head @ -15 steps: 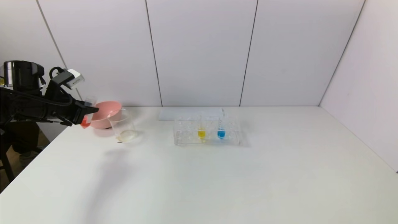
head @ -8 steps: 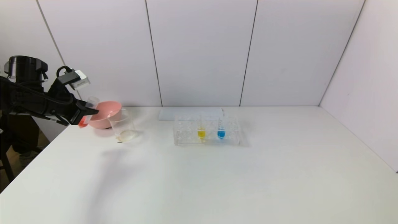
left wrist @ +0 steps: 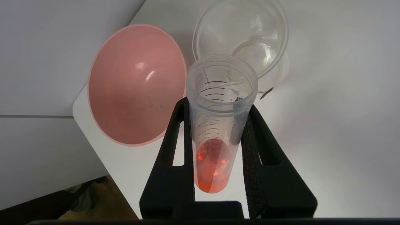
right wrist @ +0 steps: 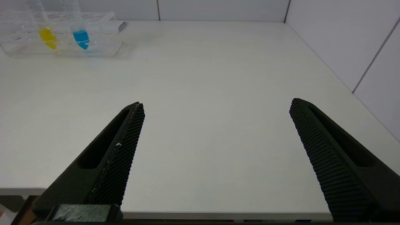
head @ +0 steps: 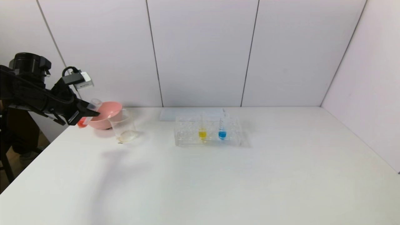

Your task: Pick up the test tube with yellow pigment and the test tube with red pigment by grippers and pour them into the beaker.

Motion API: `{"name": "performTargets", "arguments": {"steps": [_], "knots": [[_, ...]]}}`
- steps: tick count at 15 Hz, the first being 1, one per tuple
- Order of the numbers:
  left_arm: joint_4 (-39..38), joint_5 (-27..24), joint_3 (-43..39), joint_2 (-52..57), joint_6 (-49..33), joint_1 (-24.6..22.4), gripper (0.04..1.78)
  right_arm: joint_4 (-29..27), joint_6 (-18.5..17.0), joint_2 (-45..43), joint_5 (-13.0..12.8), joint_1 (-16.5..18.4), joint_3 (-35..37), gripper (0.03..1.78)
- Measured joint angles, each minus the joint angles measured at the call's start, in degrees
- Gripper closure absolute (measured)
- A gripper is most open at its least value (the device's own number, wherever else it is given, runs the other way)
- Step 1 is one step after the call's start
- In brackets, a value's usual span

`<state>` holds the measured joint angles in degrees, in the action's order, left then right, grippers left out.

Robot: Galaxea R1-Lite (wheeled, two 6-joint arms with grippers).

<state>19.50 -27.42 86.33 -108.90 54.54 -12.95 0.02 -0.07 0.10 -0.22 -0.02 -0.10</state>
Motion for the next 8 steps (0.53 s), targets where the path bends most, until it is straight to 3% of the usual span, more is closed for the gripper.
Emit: {"name": "performTargets", "arguments": {"steps": [8], "knots": [[3.3,-0.6,4.8,-2.2,4.8,0.0,1.37,0.0,0.0,0.0,0.0,0.0,0.0,0.11]]}}
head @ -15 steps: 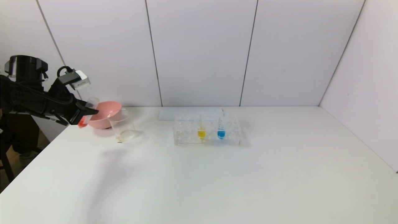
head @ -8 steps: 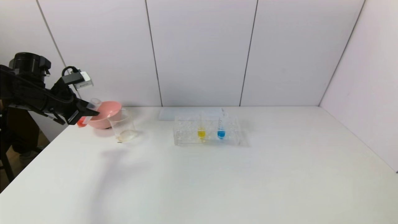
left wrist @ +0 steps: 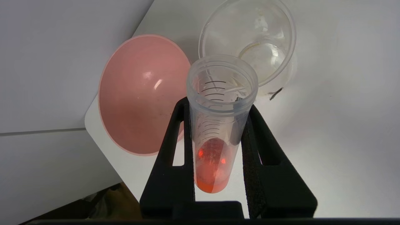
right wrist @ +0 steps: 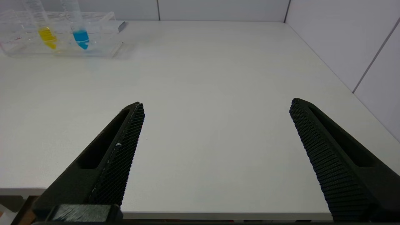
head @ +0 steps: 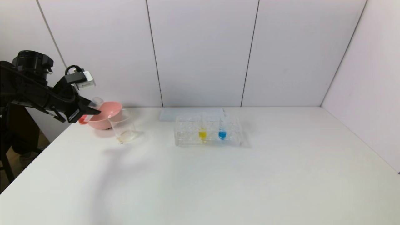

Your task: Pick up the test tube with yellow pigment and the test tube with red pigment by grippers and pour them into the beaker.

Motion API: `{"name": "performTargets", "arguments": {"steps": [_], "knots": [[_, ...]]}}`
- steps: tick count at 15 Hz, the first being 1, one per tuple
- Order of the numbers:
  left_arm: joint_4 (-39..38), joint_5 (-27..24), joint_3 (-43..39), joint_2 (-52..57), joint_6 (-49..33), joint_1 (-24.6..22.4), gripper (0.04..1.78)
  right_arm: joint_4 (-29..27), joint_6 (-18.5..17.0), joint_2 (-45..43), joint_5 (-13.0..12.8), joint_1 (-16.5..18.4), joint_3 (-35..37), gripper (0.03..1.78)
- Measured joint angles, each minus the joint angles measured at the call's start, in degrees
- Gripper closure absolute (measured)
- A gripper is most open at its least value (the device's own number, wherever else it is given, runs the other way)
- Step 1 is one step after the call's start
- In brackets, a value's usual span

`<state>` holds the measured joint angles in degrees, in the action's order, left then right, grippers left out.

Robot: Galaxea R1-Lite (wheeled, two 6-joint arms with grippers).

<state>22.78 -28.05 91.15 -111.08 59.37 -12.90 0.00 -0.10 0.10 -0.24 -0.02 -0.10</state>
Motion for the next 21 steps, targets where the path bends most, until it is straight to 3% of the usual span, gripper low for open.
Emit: {"name": "performTargets", "arguments": {"steps": [14,21], "knots": [[18.1,0.7,15.0,-5.9,12.4,-0.3,1.37,0.0,0.0,0.0,0.0,0.0,0.0,0.11],[20.9,0.8,17.2,-6.5,13.6,-0.4,1.37,0.0,0.0,0.0,0.0,0.0,0.0,0.11]]}}
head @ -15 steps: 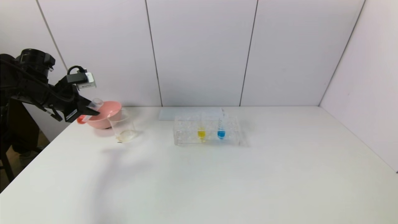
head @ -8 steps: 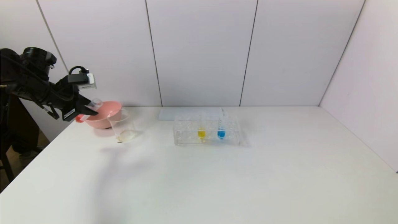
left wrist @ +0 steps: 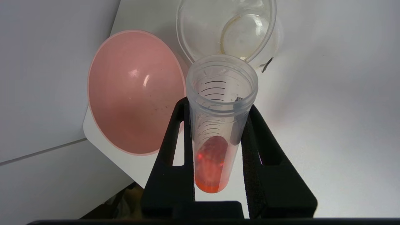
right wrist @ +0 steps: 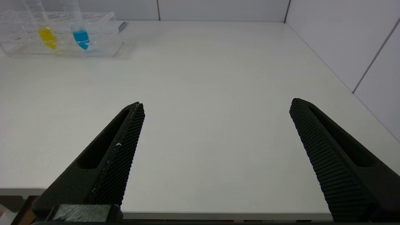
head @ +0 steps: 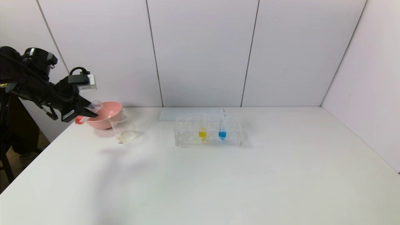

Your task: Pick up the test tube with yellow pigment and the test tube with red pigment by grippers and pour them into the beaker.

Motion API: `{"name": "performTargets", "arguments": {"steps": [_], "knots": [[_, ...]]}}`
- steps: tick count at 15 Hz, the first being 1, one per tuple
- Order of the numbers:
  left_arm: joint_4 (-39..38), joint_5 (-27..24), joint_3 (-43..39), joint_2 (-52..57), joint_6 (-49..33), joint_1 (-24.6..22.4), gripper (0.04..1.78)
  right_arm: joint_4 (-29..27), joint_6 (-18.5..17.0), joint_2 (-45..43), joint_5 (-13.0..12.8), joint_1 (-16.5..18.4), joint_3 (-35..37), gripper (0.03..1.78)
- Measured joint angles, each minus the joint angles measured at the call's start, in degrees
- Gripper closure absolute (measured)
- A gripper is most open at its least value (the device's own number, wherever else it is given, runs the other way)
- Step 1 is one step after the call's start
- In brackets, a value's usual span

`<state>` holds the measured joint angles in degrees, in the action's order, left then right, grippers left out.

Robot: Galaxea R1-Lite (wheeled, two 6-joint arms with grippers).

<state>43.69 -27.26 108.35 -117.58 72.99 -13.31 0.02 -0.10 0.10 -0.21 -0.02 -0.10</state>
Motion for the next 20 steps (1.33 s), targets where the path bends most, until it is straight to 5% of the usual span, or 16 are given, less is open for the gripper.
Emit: {"name": "performTargets", "arguments": {"steps": [20], "knots": [[2.6,4.5,5.2,-3.5,6.9,0.9,1.37,0.0,0.0,0.0,0.0,0.0,0.0,0.11]]}}
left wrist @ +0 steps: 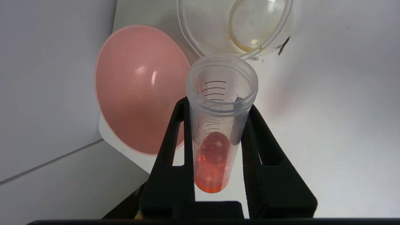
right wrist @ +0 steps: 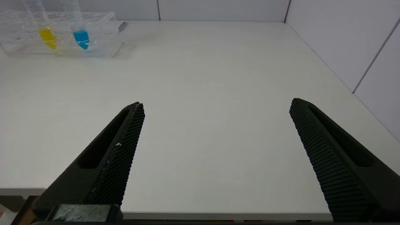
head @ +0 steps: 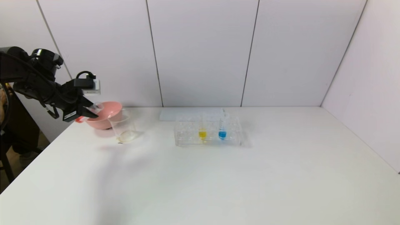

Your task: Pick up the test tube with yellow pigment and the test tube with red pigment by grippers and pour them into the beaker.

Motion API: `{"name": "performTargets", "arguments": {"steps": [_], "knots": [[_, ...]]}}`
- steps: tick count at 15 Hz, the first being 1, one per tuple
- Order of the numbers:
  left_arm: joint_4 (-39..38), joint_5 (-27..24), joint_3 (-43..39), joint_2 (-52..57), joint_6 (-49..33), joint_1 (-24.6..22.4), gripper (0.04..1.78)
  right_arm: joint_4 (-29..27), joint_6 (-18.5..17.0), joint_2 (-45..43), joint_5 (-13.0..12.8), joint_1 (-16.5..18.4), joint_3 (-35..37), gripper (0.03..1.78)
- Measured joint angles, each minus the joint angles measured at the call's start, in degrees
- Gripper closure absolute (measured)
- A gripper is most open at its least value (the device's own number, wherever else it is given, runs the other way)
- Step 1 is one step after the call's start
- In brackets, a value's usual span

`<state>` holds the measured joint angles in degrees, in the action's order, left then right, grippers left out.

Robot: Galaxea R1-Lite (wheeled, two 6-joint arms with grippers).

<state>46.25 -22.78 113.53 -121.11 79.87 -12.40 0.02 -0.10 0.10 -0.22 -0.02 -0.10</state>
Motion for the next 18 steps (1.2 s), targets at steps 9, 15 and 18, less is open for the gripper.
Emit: {"name": "performTargets", "arguments": {"steps": [9,15,18], "knots": [[-1.3,3.9,0.3,-0.2,4.4,2.2,1.37,0.0,0.0,0.0,0.0,0.0,0.0,0.11],[-1.6,11.7,0.4,-0.2,5.8,4.0,1.37,0.0,0.0,0.0,0.0,0.0,0.0,0.11],[-1.9,15.1,0.4,-0.2,5.9,4.9,1.37,0.0,0.0,0.0,0.0,0.0,0.0,0.11]]}}
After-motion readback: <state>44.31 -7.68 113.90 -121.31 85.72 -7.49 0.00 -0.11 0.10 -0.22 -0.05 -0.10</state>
